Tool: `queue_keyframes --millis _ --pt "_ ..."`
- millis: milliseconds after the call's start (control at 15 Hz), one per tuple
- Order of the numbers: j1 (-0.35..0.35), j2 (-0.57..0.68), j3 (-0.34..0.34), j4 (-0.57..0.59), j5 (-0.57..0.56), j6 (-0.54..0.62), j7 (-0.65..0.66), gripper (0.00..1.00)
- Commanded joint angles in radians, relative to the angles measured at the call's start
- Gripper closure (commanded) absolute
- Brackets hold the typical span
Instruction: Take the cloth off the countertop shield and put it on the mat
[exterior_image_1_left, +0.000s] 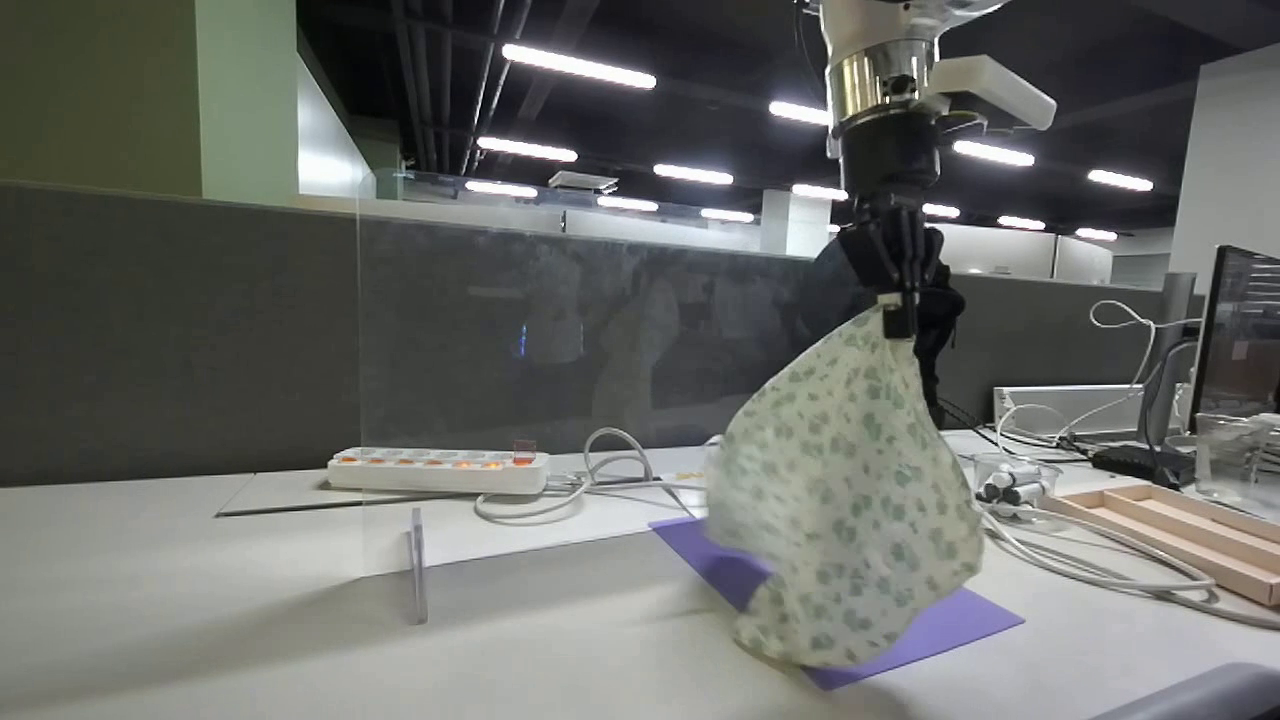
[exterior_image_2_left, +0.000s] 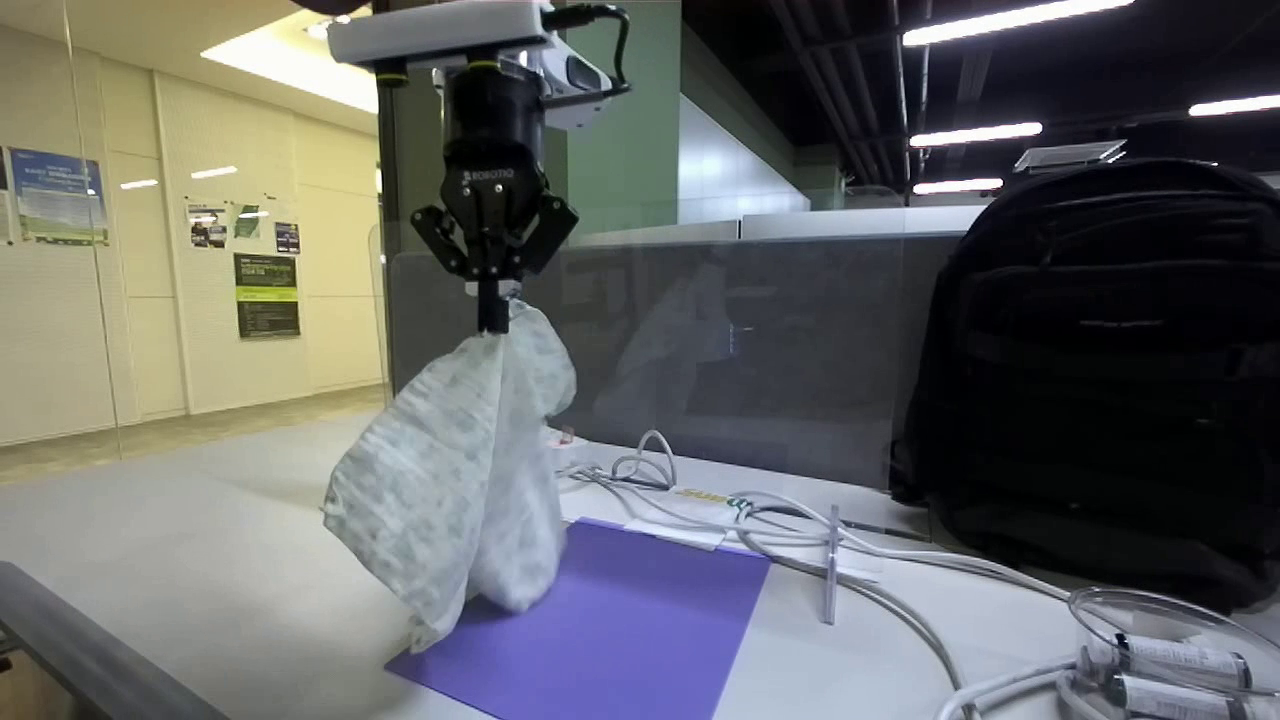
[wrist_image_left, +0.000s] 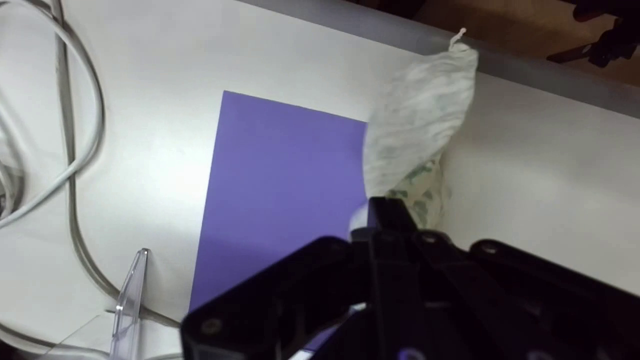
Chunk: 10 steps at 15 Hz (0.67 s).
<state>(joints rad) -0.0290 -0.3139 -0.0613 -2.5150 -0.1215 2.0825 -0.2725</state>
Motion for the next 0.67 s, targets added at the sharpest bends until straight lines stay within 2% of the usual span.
queue_keyframes --millis 0,267,600 --pt "-0.013 0.026 -0.003 -0.008 -0.002 0.015 0.063 1.0" --pt "-0.021 0.088 -0.007 -0.004 0.019 0.069 0.097 1.0" --pt "-0.025 0.158 -0.015 0.003 0.12 0.242 0.161 1.0"
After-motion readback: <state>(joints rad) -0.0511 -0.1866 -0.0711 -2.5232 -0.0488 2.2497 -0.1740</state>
